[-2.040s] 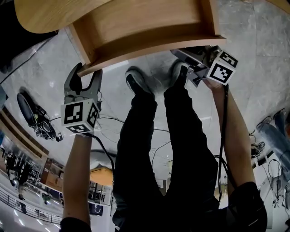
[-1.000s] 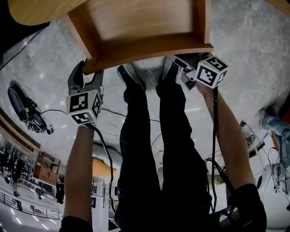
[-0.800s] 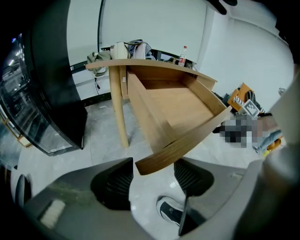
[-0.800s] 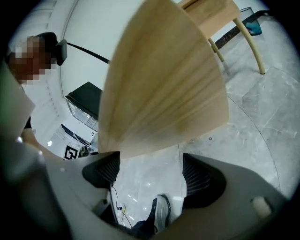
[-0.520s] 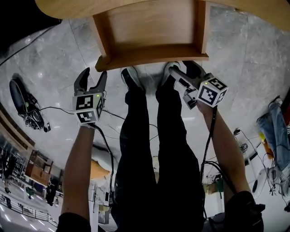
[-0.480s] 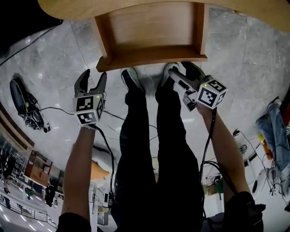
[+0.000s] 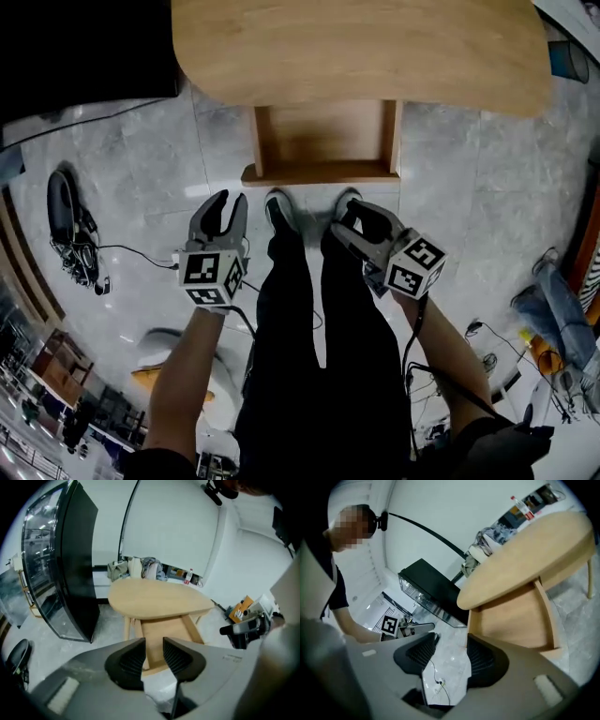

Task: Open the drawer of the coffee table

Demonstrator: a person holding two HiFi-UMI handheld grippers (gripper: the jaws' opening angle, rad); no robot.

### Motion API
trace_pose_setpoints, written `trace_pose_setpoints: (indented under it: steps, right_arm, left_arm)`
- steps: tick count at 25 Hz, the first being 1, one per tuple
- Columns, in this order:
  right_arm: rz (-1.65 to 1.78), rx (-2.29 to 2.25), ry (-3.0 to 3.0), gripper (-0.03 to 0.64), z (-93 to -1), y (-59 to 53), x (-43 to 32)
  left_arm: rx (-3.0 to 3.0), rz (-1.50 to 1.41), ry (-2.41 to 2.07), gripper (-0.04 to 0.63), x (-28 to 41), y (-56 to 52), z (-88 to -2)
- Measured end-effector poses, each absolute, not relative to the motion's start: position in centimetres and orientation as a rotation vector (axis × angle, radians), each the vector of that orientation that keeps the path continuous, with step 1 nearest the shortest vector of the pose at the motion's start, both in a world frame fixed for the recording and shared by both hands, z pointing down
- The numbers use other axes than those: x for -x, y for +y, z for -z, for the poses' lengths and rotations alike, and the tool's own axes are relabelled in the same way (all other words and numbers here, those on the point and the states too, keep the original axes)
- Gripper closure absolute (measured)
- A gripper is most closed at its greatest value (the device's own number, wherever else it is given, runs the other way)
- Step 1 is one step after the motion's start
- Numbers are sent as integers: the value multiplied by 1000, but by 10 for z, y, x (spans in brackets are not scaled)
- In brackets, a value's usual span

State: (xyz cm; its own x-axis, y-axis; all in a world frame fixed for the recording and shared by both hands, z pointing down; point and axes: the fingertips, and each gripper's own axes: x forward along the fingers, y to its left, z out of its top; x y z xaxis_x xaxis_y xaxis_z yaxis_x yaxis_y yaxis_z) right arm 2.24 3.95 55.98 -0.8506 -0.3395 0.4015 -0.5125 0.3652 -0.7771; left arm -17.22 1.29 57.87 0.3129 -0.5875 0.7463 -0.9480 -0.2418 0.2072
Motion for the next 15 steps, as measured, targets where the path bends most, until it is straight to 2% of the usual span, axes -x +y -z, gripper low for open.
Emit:
trace_pose_setpoints:
  steps: [3, 5, 9, 15]
  right_arm:
    - [-1357, -826, -2504, 440, -510, 12, -21]
    - [-1292, -872, -2519, 486, -478, -1, -24]
    - [-1169, -952, -2558, 615, -404, -17, -31]
    - [-1090, -1067, -2699, 617, -298, -50, -31]
  left_arm:
    - [-2016, -633, -1363, 522, 154, -10, -524]
    - [-2058, -564, -1352, 594, 139, -20, -484]
    - [-2115, -416, -1338, 594, 119, -30, -399]
    - [-2188, -287, -1365, 594, 109, -40, -298]
